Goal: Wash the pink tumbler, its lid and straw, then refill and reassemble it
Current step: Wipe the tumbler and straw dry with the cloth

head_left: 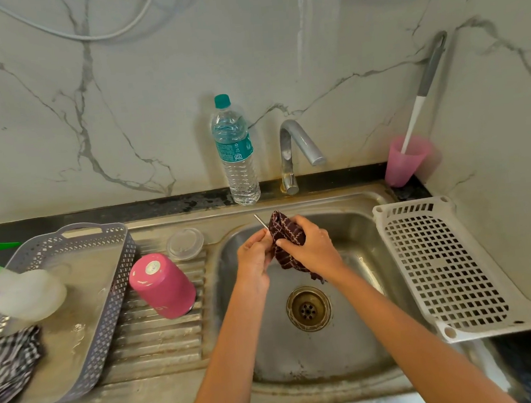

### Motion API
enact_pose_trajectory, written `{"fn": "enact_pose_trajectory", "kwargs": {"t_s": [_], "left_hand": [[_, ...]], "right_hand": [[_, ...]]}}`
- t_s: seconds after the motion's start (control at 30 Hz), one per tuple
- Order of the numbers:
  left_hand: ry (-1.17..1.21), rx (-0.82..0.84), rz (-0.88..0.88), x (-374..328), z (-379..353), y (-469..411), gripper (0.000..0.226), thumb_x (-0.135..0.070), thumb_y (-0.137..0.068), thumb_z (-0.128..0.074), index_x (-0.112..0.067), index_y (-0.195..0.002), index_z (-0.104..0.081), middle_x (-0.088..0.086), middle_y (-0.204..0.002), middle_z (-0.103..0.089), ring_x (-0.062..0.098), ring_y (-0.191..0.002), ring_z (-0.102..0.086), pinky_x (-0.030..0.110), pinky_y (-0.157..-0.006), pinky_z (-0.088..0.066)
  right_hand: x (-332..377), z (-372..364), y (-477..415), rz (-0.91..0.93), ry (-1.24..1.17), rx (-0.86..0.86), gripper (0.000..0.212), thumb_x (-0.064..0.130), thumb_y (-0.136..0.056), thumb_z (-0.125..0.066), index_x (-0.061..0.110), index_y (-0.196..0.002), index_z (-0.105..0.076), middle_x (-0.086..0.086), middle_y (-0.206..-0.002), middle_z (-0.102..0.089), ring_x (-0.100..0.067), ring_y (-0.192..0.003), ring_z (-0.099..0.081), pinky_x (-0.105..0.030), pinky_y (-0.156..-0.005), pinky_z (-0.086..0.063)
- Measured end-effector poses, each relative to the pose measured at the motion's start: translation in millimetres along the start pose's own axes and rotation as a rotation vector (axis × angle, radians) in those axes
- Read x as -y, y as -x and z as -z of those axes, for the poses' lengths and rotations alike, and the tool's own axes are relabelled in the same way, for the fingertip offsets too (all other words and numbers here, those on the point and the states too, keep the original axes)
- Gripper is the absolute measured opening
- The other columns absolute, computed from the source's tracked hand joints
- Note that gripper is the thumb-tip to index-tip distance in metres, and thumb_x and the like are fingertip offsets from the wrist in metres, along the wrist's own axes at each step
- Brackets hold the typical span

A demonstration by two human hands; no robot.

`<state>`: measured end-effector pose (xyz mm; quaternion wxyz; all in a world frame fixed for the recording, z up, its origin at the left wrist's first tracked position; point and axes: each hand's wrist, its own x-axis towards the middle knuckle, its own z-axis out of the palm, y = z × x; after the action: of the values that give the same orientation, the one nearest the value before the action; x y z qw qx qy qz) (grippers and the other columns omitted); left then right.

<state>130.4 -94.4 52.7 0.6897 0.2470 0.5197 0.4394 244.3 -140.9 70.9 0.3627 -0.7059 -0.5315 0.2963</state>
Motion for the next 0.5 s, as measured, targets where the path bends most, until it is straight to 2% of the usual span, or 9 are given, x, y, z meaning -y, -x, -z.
{"fn": "enact_pose_trajectory", "kwargs": {"t_s": [0.1, 0.17, 0.27, 0.33, 0.4, 0.5], "left_hand": [[-0.015, -0.002, -0.009, 1, 3, -2, 0.026, 0.003, -0.093, -0.059, 0.004, -0.119, -0.061, 0.009, -0.088, -0.067, 0.015, -0.08, -0.065, 0.025, -0.074, -0.054], [-0.013, 0.01, -0.026, -1, 4, -3, 0.03, -0.001, -0.093, -0.061, 0.005, -0.122, -0.06, 0.009, -0.089, -0.068, 0.013, -0.079, -0.064, 0.024, -0.075, -0.055], [-0.026, 0.009, -0.032, -3, 6, -6, 0.03, -0.001, -0.092, -0.062, 0.006, -0.121, -0.061, 0.005, -0.082, -0.066, 0.008, -0.069, -0.063, 0.019, -0.069, -0.056], [-0.033, -0.002, -0.025, -6, 7, -7, 0.026, 0.0, -0.092, -0.062, 0.005, -0.118, -0.063, 0.002, -0.073, -0.066, 0.005, -0.06, -0.063, 0.017, -0.065, -0.056], [-0.025, -0.008, -0.018, -10, 7, -7, 0.023, 0.001, -0.092, -0.062, 0.005, -0.115, -0.063, 0.002, -0.074, -0.066, 0.008, -0.066, -0.064, 0.021, -0.073, -0.057], [-0.022, -0.035, -0.039, -28, 13, -6, 0.016, -0.002, -0.093, -0.06, -0.003, -0.108, -0.063, 0.005, -0.091, -0.066, 0.014, -0.084, -0.064, 0.031, -0.091, -0.054]], "right_hand": [[-7, -4, -1, -0.026, -0.015, -0.002, 0.043, 0.038, -0.08, -0.072, 0.026, -0.117, -0.053, 0.006, -0.105, -0.062, -0.011, -0.1, -0.057, -0.027, -0.086, -0.048], [-10, -5, 1, -0.069, -0.048, 0.029, 0.043, 0.037, -0.077, -0.075, 0.026, -0.113, -0.053, 0.005, -0.103, -0.062, -0.012, -0.098, -0.058, -0.025, -0.081, -0.048], [-16, -7, 6, -0.13, -0.115, 0.086, 0.045, 0.032, -0.075, -0.077, 0.024, -0.111, -0.05, 0.003, -0.103, -0.061, -0.013, -0.095, -0.06, -0.02, -0.072, -0.048], [-16, -6, 8, -0.137, -0.089, 0.123, 0.047, 0.031, -0.075, -0.078, 0.024, -0.112, -0.05, 0.003, -0.104, -0.061, -0.014, -0.097, -0.06, -0.023, -0.075, -0.049], [-17, -2, 8, -0.16, -0.1, 0.19, 0.048, 0.029, -0.075, -0.078, 0.025, -0.112, -0.048, 0.004, -0.106, -0.06, -0.012, -0.095, -0.059, -0.021, -0.072, -0.048], [-22, 5, 16, -0.208, -0.121, 0.346, 0.048, 0.022, -0.076, -0.078, 0.029, -0.108, -0.042, 0.008, -0.102, -0.056, -0.008, -0.089, -0.058, -0.02, -0.067, -0.052]]}}
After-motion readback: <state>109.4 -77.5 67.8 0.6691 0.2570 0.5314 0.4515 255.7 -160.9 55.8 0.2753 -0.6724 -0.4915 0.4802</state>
